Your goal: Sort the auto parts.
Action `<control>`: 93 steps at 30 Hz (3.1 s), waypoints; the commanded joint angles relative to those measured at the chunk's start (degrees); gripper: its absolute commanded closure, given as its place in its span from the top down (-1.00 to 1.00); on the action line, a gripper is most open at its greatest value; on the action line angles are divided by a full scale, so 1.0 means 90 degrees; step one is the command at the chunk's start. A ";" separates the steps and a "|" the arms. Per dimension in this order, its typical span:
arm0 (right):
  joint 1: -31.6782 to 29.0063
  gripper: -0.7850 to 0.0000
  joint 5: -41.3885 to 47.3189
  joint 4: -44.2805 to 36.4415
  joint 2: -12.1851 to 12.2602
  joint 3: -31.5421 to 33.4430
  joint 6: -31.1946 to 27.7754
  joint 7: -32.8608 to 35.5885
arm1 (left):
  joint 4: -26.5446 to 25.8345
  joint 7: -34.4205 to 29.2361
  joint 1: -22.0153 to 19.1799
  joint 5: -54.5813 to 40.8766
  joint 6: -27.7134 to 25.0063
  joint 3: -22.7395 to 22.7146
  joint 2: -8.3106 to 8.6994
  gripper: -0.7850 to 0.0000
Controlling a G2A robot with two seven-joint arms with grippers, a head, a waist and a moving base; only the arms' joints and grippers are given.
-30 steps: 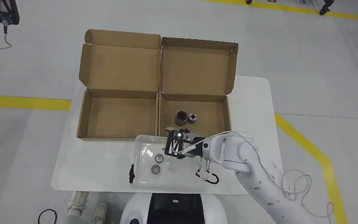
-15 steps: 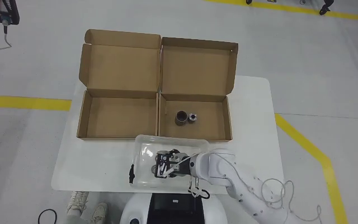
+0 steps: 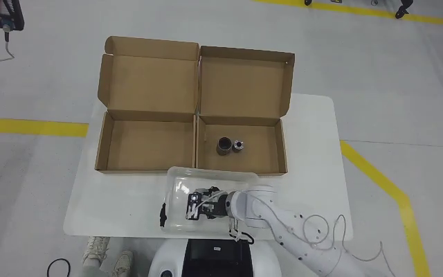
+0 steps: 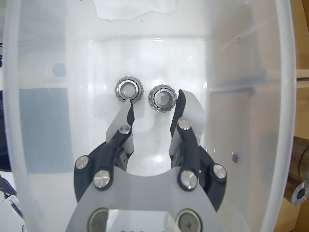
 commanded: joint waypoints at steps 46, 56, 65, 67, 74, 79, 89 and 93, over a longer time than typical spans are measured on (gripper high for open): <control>0.0586 -1.00 -0.0147 0.1098 -0.0487 -0.0469 0.0183 -0.0339 | 0.0000 0.0000 0.0000 0.0000 0.0000 0.0000 0.0000 1.00; 0.0421 -1.00 -0.0222 0.0758 -0.0431 -0.0281 0.0151 -0.0723 | 0.0000 0.0000 0.0000 0.0000 0.0000 0.0000 0.0000 1.00; -0.0088 -1.00 0.0103 0.0414 -0.0214 0.0396 0.0200 -0.1649 | 0.0000 0.0000 0.0000 0.0000 0.0000 0.0000 0.0000 1.00; -0.0254 -1.00 0.0280 0.0238 -0.0162 0.0580 0.0212 -0.1870 | 0.0000 0.0000 0.0000 0.0000 0.0000 0.0000 0.0000 1.00; -0.0702 -1.00 0.0717 -0.0300 0.0029 0.1233 -0.0179 -0.2935 | 0.0000 0.0000 0.0000 0.0000 0.0000 0.0000 0.0000 1.00; -0.0815 -1.00 0.1044 -0.0330 0.0105 0.1627 -0.0601 -0.4097 | 0.0000 0.0000 0.0000 0.0000 0.0000 0.0000 0.0000 1.00; -0.0484 -1.00 0.1298 -0.0303 0.0119 0.2080 -0.1124 -0.5854 | 0.0000 0.0000 0.0000 0.0000 0.0000 0.0000 0.0000 1.00; -0.0283 -1.00 0.1317 -0.0527 0.0121 0.2281 -0.1277 -0.6321 | 0.0000 0.0000 0.0000 0.0000 0.0000 0.0000 0.0000 1.00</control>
